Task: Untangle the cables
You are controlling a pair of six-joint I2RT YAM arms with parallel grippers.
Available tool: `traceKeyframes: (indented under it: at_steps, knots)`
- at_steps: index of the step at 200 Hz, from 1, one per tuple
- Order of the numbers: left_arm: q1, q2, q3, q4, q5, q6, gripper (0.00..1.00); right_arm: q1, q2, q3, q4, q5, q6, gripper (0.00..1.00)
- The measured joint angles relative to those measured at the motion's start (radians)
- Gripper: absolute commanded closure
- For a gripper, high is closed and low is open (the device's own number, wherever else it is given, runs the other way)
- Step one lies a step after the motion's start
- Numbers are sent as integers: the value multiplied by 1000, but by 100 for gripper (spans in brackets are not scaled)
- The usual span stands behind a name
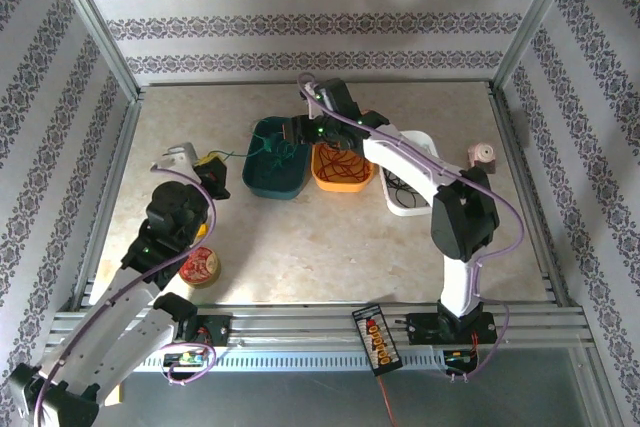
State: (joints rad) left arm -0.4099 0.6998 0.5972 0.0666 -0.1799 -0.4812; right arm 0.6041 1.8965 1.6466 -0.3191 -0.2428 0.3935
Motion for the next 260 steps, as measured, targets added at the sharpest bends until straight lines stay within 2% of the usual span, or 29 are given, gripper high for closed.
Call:
traceKeyframes:
  at_steps: [32, 78, 103, 152, 224, 260]
  knots:
    - [0, 69, 23, 0, 132, 18, 100, -6, -170, -106, 13, -40, 2, 42]
    - [0, 193, 103, 0, 425, 48, 100, -66, -424, -306, 39, -76, 28, 35]
    - [-3, 229, 112, 0, 519, 59, 100, -96, -517, -419, 31, -87, 35, 34]
    - [-16, 274, 116, 1, 628, 67, 100, -115, -638, -624, -31, -94, 58, 34]
    - [-16, 300, 137, 4, 668, 77, 100, -190, -744, -821, -36, -143, 56, 34]
    - [-16, 323, 148, 19, 724, 67, 100, -219, -802, -877, -34, -175, 53, 33]
